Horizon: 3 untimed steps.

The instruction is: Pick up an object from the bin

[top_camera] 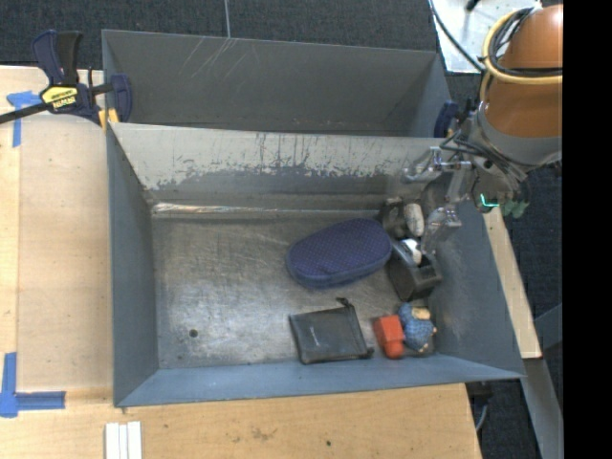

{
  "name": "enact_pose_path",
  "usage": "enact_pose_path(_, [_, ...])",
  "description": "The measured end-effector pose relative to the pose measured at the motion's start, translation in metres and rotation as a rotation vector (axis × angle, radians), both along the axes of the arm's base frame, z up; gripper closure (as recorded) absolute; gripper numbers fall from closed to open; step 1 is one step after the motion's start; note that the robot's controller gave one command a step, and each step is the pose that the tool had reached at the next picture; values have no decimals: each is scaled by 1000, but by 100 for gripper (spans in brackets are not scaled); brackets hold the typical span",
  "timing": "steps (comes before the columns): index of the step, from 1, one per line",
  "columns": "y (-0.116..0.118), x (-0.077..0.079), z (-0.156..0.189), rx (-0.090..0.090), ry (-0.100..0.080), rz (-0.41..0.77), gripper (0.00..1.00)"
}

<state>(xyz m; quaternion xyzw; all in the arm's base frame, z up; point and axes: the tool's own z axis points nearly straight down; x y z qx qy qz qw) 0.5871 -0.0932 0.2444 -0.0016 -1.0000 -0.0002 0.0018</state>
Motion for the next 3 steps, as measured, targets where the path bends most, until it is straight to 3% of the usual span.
enact_pose_path(1, [38,28,-167,-3,-2,-250,0])
enact_pose_path(2, [38,30,-162,-2,-6,-249,100])
enact_pose_path(3, [33,40,-3,-1,-17,-260,100])
